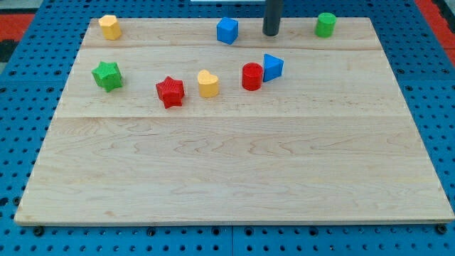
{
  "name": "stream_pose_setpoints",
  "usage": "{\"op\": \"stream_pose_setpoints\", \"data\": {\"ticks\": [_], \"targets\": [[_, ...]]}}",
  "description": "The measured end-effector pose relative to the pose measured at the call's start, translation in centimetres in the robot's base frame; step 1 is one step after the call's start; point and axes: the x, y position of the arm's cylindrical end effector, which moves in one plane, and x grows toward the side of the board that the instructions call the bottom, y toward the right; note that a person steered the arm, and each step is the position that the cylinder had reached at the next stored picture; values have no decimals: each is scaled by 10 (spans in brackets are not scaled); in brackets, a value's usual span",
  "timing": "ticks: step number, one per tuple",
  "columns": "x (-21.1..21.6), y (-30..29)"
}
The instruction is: Move the red star to the center of the board
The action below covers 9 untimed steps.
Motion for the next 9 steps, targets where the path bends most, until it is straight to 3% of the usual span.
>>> {"op": "stream_pose_setpoints", "data": {"ticks": [1, 5, 7, 8, 9], "targets": [[40, 3], [150, -100], [175, -117], [198, -181], [171, -229]]}}
